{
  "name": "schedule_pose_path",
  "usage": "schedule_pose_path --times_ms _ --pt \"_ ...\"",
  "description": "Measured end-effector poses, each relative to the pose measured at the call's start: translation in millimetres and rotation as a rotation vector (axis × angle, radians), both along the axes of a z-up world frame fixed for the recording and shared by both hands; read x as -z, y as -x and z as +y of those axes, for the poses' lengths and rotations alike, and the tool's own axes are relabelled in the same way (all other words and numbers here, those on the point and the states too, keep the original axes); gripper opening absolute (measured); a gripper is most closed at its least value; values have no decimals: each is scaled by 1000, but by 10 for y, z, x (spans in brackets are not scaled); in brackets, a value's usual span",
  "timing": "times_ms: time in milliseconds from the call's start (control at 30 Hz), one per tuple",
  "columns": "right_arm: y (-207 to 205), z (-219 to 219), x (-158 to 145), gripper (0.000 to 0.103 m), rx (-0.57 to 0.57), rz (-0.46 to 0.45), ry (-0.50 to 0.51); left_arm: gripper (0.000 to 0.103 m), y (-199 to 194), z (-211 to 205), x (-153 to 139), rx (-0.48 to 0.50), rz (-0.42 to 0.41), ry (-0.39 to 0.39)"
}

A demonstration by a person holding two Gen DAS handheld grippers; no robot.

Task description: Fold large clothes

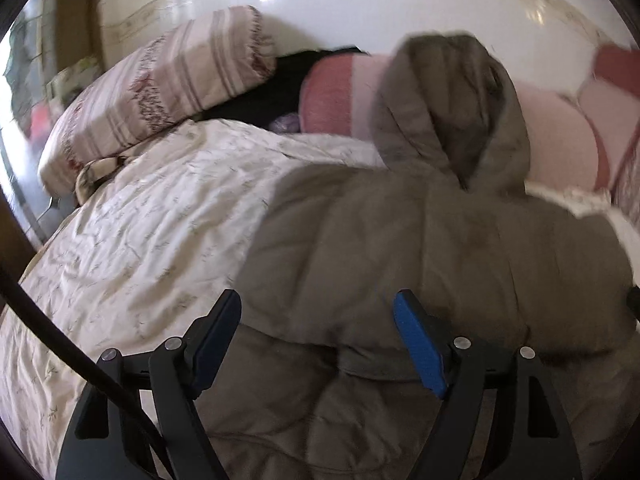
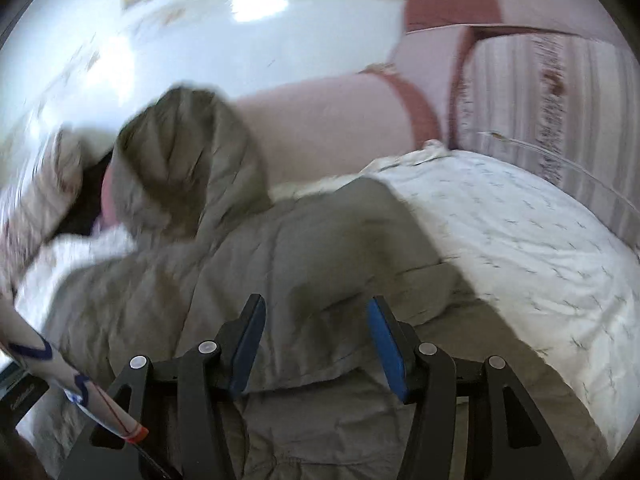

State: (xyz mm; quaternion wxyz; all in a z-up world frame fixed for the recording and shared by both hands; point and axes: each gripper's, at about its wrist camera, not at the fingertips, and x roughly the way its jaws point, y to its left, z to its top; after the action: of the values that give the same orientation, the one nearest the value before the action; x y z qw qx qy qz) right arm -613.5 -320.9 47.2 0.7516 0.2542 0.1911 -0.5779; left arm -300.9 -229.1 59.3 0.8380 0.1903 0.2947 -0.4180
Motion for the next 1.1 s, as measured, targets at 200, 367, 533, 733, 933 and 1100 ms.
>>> schedule_pose_path --times_ms 200,367,533,733,933,1100 --pt "-30 -185 355 74 10 91 -167 91 -34 -118 255 -49 8 -102" --pt "3 -210 422 82 14 88 -208 93 -11 -92 266 -59 -7 -104" --pt "-53 -141 369 80 38 132 -157 93 35 -91 276 -64 -39 -105" --pt "63 114 56 67 117 99 7 93 21 -96 278 -64 -31 -103" --pt "-38 308 -145 50 40 58 168 94 18 -94 275 -64 -29 -102" --pt "-102 150 16 33 -19 73 86 94 11 -93 275 -64 -27 -102"
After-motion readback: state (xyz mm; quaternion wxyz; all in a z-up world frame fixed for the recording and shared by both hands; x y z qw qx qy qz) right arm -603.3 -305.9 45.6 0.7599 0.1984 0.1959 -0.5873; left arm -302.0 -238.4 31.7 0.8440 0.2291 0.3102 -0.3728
